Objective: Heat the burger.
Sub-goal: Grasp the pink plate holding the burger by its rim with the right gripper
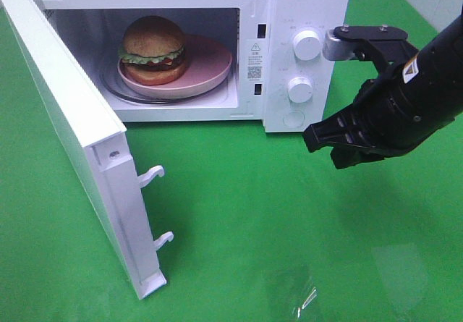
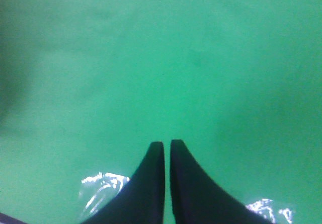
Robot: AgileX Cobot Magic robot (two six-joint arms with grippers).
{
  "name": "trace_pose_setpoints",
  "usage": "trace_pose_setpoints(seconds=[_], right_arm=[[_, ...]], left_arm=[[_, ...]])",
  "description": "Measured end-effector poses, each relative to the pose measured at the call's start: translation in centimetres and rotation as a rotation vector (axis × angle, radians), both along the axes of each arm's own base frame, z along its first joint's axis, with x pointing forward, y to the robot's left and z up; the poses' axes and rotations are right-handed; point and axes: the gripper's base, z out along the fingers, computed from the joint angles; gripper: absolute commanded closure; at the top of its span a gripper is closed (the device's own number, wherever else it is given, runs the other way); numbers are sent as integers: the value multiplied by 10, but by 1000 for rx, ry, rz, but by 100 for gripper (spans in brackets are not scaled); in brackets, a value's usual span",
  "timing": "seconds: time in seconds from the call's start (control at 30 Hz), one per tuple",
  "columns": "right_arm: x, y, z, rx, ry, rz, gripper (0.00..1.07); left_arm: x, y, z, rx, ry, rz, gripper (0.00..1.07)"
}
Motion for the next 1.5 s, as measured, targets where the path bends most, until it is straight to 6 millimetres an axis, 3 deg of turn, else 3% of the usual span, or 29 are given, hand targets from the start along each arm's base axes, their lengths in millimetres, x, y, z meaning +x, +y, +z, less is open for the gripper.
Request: trace_pose_setpoints(seconds=[0.17, 0.33, 0.37, 0.5, 0.57, 0.7, 0.93, 1.0, 1.03, 1.07, 1.1, 1.13, 1.17, 1.2, 1.23, 1.27, 1.3, 1.33, 1.5], right_arm=[[2, 1, 9, -52, -6, 103, 102], [8, 4, 24, -142, -80, 323, 101], [8, 5, 24, -182, -106, 412, 100], [8, 4, 24, -224, -128, 504, 100], [8, 4, 25, -320, -186, 713, 100], [9, 3, 25, -434, -241, 912, 97], [11, -1, 25, -576, -284, 1092, 90], [13, -3, 26, -620, -300, 1113, 73], [13, -3, 26, -620, -300, 1113, 73], [14, -3, 26, -635, -311, 1118, 62], [14, -3, 26, -635, -311, 1118, 62], [16, -3, 27, -643, -332, 1116, 49], [16, -3, 27, -643, -332, 1116, 49], [18, -2, 28, -641, -358, 1101, 37], [18, -2, 28, -641, -358, 1101, 37], [19, 1, 30, -642, -387, 1089, 25], [19, 1, 30, -642, -387, 1089, 25], [19, 5, 31, -641, -412, 1080, 18], [15, 17, 33, -657, -449, 1104, 17]], left_arm=[[0, 0, 0, 0, 0, 0, 9], [0, 0, 0, 0, 0, 0, 9], [0, 0, 0, 0, 0, 0, 9], [0, 0, 0, 0, 0, 0, 9], [0, 0, 0, 0, 0, 0, 9], [0, 0, 0, 0, 0, 0, 9], [0, 0, 0, 0, 0, 0, 9], [0, 0, 0, 0, 0, 0, 9], [0, 0, 0, 0, 0, 0, 9], [0, 0, 0, 0, 0, 0, 9], [0, 0, 0, 0, 0, 0, 9], [0, 0, 0, 0, 0, 0, 9], [0, 0, 0, 0, 0, 0, 9], [0, 0, 0, 0, 0, 0, 9], [0, 0, 0, 0, 0, 0, 9], [0, 0, 0, 0, 0, 0, 9], [0, 0, 0, 0, 0, 0, 9], [0, 0, 0, 0, 0, 0, 9], [0, 0, 0, 0, 0, 0, 9]])
